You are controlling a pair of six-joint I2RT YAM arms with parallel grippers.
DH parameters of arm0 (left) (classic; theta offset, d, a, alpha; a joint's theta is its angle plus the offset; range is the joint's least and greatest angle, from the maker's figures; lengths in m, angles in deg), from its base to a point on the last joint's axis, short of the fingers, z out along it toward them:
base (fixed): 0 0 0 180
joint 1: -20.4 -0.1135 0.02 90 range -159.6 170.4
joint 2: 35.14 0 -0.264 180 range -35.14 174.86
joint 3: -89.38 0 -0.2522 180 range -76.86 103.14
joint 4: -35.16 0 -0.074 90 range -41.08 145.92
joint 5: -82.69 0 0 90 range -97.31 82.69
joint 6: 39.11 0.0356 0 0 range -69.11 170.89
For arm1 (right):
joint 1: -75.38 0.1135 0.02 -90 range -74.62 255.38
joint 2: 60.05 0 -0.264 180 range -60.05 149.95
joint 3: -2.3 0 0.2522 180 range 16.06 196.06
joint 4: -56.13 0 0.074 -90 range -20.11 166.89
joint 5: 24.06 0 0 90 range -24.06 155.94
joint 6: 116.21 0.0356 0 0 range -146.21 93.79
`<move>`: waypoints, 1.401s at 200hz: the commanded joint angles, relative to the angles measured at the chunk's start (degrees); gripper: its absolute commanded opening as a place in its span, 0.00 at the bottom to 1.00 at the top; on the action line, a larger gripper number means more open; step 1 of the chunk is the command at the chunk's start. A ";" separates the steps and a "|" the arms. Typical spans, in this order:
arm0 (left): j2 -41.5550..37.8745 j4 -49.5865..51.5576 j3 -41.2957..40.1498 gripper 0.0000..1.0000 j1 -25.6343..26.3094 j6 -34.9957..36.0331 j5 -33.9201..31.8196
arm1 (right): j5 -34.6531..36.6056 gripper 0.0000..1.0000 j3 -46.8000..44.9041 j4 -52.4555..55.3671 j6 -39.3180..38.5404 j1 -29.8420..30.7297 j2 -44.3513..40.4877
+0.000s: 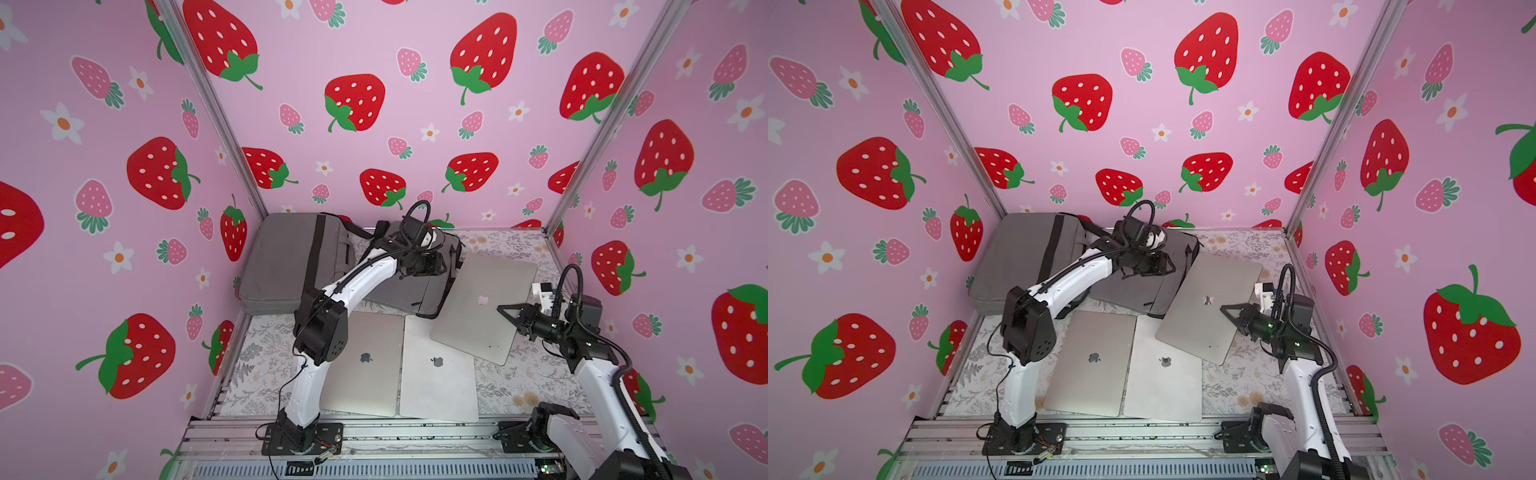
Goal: Open the zippered laptop bag and take out the laptop
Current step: Close the bag flap on the zippered laptop bag, then place the laptop at the center of the board.
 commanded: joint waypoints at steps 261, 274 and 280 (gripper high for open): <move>-17.50 -42.56 -25.15 0.35 -5.98 -30.01 42.42 | -14.36 0.00 20.11 -59.84 35.32 8.30 28.84; -17.59 -40.69 -24.35 0.35 -5.98 -28.85 42.56 | -14.92 0.00 20.69 -59.86 35.12 8.60 29.52; -17.59 -40.59 -24.13 0.35 -5.99 -28.90 42.64 | -15.25 0.00 20.86 -59.68 34.95 8.76 29.89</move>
